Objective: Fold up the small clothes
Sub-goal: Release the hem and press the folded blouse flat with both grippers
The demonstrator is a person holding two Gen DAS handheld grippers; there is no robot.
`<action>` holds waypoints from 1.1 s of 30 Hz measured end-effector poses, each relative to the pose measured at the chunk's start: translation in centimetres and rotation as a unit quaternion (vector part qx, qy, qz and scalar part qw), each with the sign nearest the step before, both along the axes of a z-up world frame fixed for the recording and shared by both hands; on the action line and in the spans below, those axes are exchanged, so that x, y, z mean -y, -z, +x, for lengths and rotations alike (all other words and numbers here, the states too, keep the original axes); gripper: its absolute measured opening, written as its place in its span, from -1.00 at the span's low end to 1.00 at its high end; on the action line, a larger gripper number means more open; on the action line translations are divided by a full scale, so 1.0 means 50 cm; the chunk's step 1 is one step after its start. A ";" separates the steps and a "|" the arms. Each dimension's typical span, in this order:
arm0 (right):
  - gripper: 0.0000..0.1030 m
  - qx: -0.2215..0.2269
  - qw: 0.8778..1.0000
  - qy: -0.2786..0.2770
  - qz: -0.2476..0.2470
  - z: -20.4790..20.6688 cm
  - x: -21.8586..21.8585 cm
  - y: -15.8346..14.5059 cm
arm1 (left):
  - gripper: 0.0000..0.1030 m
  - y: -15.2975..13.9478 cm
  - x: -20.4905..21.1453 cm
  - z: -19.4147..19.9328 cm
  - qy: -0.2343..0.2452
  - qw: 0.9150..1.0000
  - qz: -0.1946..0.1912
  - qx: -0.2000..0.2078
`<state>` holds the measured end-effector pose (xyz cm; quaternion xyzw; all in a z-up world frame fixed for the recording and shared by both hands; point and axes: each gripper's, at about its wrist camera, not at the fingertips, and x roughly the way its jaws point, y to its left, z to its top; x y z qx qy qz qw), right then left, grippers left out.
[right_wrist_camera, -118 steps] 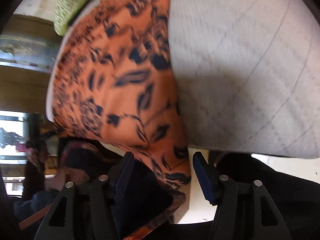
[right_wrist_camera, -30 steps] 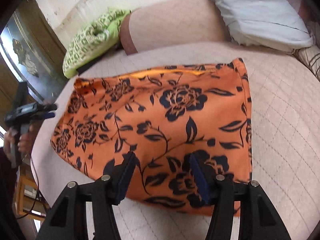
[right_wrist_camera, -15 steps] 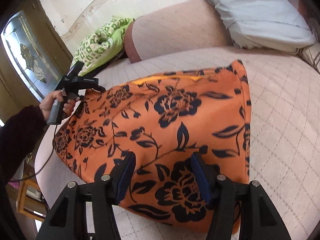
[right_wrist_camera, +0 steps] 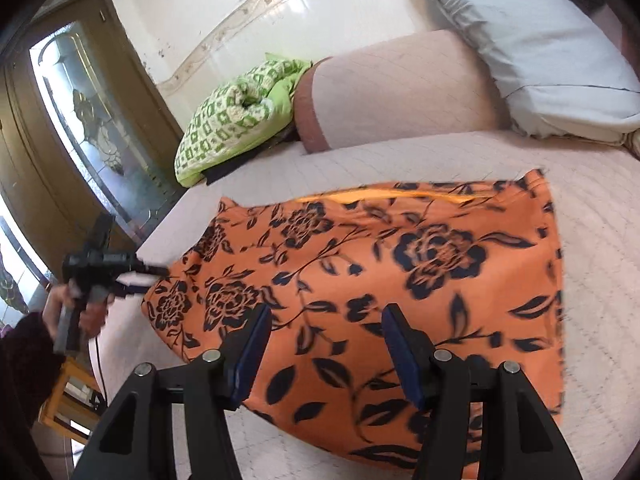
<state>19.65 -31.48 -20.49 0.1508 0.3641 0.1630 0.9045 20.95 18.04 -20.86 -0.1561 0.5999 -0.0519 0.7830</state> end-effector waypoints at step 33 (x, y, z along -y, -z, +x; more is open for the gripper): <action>-0.46 0.011 0.999 0.036 -0.030 -0.138 -0.036 -0.021 | 0.52 0.010 0.069 -0.100 -0.138 0.970 -0.196 0.039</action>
